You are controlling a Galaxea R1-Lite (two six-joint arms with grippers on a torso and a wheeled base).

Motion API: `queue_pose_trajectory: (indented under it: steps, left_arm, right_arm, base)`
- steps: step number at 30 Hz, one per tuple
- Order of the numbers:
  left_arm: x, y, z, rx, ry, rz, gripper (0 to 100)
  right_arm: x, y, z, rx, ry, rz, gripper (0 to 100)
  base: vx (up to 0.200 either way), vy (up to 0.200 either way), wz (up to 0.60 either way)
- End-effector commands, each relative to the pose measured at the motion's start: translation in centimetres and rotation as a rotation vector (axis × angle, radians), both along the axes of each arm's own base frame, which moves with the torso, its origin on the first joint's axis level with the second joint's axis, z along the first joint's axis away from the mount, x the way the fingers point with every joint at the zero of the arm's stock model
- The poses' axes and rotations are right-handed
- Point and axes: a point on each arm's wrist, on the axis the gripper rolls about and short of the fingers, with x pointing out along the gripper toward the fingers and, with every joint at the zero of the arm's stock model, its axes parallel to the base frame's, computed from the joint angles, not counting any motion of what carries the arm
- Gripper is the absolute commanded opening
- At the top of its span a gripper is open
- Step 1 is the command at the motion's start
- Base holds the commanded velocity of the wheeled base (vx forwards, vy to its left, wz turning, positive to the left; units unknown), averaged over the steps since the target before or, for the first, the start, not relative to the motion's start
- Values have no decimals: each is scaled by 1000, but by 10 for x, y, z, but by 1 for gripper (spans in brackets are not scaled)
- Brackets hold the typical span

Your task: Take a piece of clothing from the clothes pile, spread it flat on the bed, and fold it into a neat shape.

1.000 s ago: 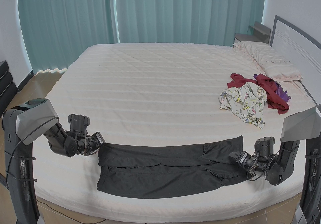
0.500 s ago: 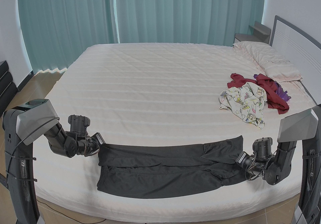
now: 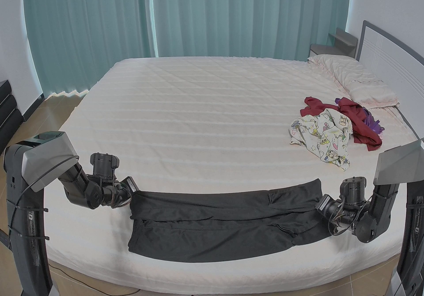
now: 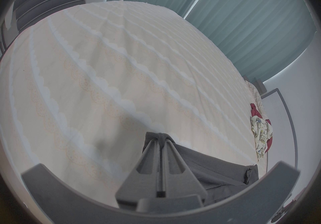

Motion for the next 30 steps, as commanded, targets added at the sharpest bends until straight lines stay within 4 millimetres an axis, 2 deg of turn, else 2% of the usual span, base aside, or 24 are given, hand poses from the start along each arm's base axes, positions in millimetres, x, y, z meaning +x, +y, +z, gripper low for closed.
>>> queue_pose_trajectory:
  steps: [1,6,12,13,21,26,30]
  left_arm:
    - [0,0,-2,0,6,0,0]
    - [0,0,-6,5,13,-2,0]
    - [-1,-1,-6,5,16,-5,0]
    - [-1,-2,-6,6,16,-8,100]
    - [-3,0,-6,9,22,0,100]
    - [-22,4,15,-64,11,-64,100]
    - [-38,4,17,-125,16,-216,100]
  right_arm:
    - [1,-4,4,2,-22,-12,0]
    - [2,-5,5,1,-27,-15,0]
    - [-2,-5,-3,-29,8,7,0]
    - [-2,-4,-4,-30,11,12,0]
    - [-3,-3,-11,-33,31,15,0]
    - [-3,-2,-12,-32,34,19,0]
    - [-4,1,-12,-32,35,30,0]
  base:
    - [0,0,0]
    - [0,0,0]
    - [0,0,0]
    - [0,0,0]
    - [0,0,0]
    - [0,0,0]
    - [0,0,0]
